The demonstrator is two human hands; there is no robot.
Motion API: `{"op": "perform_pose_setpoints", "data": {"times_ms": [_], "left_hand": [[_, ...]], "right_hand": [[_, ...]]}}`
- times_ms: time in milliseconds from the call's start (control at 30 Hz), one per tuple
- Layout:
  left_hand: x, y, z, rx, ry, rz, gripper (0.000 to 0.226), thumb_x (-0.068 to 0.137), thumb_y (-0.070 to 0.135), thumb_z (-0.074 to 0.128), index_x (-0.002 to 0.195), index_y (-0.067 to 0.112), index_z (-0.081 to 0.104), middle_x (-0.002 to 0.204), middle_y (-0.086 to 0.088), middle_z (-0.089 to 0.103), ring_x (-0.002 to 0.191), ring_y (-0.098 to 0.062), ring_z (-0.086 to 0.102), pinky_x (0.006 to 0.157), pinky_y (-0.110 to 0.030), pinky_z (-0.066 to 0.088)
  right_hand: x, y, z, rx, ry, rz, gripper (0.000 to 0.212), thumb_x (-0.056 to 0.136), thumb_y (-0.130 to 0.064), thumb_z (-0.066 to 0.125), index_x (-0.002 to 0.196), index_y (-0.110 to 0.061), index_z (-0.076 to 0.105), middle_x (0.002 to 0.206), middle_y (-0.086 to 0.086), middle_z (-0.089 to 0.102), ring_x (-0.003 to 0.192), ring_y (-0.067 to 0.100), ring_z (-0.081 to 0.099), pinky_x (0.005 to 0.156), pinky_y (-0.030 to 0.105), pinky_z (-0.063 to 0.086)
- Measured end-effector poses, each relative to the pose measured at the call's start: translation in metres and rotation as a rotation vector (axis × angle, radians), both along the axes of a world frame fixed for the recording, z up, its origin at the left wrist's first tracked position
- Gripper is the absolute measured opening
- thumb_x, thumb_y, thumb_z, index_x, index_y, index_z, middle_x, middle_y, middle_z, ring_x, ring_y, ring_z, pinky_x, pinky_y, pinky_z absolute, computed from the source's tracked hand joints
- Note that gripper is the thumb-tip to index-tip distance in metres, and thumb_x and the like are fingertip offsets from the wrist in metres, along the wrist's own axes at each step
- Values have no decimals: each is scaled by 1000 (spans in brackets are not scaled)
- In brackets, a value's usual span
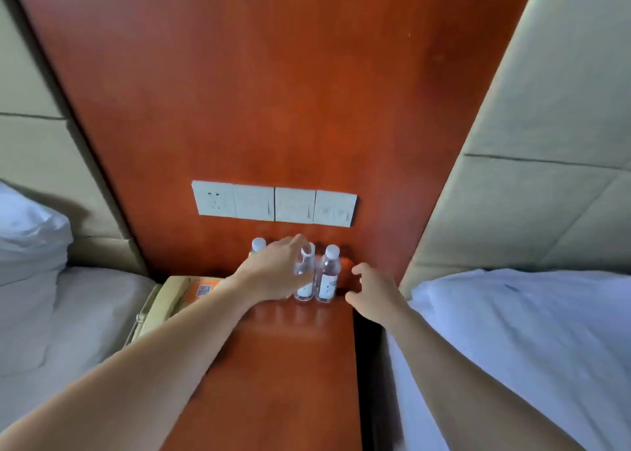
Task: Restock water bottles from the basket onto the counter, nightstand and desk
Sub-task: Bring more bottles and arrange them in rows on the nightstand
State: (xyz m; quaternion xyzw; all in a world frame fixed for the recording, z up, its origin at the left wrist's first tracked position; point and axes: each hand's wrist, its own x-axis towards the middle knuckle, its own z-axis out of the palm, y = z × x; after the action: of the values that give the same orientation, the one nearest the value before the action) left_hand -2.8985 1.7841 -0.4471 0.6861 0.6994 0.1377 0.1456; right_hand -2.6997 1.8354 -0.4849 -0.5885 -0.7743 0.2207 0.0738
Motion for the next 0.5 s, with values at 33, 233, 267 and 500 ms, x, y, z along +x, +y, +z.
{"op": "perform_pose_setpoints", "data": {"times_ms": [33,233,267,500], "left_hand": [[10,0,35,-41,1,-62,46,87,47,57,126,29,44,123,8,56,100,-13,56,83,-34,50],[76,-3,214,-149,42,-382,69,91,46,60,148,22,31,152,2,36,136,-16,39,112,-34,33],[90,-4,236,-153,58,-431,72,91,47,61,150,22,28,155,3,32,139,-15,35,115,-33,29],[172,-45,324,-109,136,-747,81,91,56,57,154,21,19,160,5,21,146,-13,23,118,-29,20]], "right_hand": [[15,-5,32,-26,-13,15,49,87,-26,58,133,-18,48,127,6,59,120,25,52,98,33,44],[97,-42,211,-83,-127,-10,21,86,-33,57,107,-33,54,106,-11,56,103,15,55,75,22,40],[112,-52,234,-87,-150,-28,24,87,-34,57,111,-31,54,110,-11,55,108,16,55,77,23,41],[203,-173,341,-56,-167,-369,43,90,-29,63,128,-13,56,129,3,58,115,21,55,90,27,43]]}}
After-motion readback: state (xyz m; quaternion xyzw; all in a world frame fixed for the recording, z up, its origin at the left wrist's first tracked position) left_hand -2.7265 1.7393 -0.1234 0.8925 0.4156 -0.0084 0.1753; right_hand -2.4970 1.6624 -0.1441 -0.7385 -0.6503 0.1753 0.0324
